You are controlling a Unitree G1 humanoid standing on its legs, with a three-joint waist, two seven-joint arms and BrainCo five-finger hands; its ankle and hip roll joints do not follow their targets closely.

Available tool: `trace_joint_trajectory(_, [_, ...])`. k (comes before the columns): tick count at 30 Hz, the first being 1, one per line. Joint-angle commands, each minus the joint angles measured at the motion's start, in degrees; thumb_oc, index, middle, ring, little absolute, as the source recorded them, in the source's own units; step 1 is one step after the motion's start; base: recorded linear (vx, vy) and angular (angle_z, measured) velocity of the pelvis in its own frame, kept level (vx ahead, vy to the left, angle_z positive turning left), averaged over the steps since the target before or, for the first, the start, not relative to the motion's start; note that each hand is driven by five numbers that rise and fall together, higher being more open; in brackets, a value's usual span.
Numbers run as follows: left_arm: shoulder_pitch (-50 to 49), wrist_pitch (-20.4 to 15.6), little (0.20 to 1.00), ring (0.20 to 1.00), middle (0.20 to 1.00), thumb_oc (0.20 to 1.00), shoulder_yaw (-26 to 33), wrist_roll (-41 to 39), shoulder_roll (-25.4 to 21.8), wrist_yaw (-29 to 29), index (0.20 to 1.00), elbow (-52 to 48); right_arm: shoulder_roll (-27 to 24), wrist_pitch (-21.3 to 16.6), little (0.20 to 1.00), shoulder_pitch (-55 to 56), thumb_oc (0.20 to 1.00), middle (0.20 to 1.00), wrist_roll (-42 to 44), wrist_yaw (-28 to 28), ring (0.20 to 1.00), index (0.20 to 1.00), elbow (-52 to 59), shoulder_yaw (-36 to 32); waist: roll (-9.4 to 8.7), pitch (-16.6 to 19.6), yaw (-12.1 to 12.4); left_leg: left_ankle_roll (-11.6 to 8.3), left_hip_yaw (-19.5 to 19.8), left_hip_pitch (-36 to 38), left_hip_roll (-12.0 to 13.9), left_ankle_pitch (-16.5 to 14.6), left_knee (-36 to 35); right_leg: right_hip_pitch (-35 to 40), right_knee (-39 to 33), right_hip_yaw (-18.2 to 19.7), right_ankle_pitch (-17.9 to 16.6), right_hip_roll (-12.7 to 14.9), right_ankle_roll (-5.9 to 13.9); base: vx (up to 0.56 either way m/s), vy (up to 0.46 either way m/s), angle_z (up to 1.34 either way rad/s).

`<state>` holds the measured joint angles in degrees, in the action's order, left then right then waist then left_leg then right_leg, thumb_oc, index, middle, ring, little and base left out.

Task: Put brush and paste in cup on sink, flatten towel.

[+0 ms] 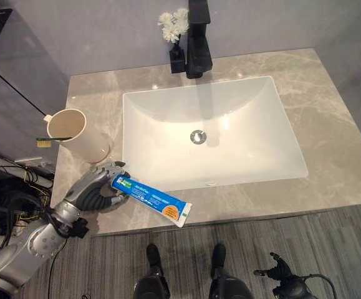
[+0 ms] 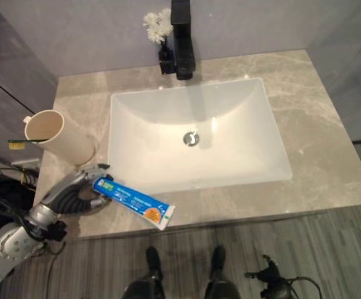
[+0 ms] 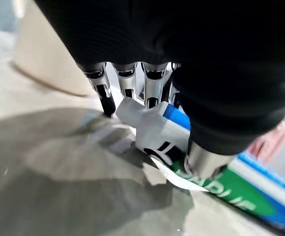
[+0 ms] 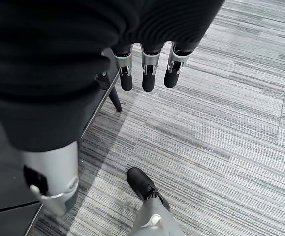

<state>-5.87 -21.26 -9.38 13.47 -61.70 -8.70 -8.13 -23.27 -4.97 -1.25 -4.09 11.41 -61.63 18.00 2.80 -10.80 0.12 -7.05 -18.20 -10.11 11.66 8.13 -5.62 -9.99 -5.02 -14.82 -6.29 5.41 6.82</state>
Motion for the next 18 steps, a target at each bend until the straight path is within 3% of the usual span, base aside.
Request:
trace_joint_trajectory(1, [-2.8, -0.7, 0.200, 0.200, 0.200, 0.200, -10.0, 8.7, -1.1, 3.4, 0.200, 4.1, -0.6, -1.7, 1.000, -1.0, 1.000, 1.000, 0.7, 2.1, 1.000, 1.000, 1.5, 1.3, -1.97, 0.1, -2.6, -5.10, -2.0, 4.1, 5.7, 0.3, 0.6, -2.6, 0.0, 3.7, 0.3, 0.7, 2.99, -0.01, -0.034, -0.02])
trace_joint_trajectory(11, [-2.3, -1.0, 0.200, 0.200, 0.200, 0.200, -11.3, 11.7, -1.6, 2.5, 0.200, 4.6, -0.1, -1.2, 1.000, -0.7, 1.000, 1.000, 2.2, 3.1, 1.000, 1.000, -3.8, -1.4, -1.85, 1.0, -2.7, -5.12, -2.1, 5.2, 5.7, -0.1, 0.6, -1.6, 0.0, 3.6, 0.5, 0.6, 3.03, 0.00, 0.002, -0.07])
trace_joint_trajectory(18, [-3.3, 0.4, 0.200, 0.200, 0.200, 0.200, -4.6, 8.8, 1.7, 1.1, 0.200, 2.8, 1.9, 0.7, 1.000, 2.4, 1.000, 1.000, 10.2, 2.9, 1.000, 1.000, -12.6, -11.8, -1.69, 3.7, -2.6, -4.76, -1.0, 7.8, 4.8, -1.5, 0.6, 2.1, 0.0, 2.6, 1.2, 1.8, 3.22, 0.05, 0.025, 0.04])
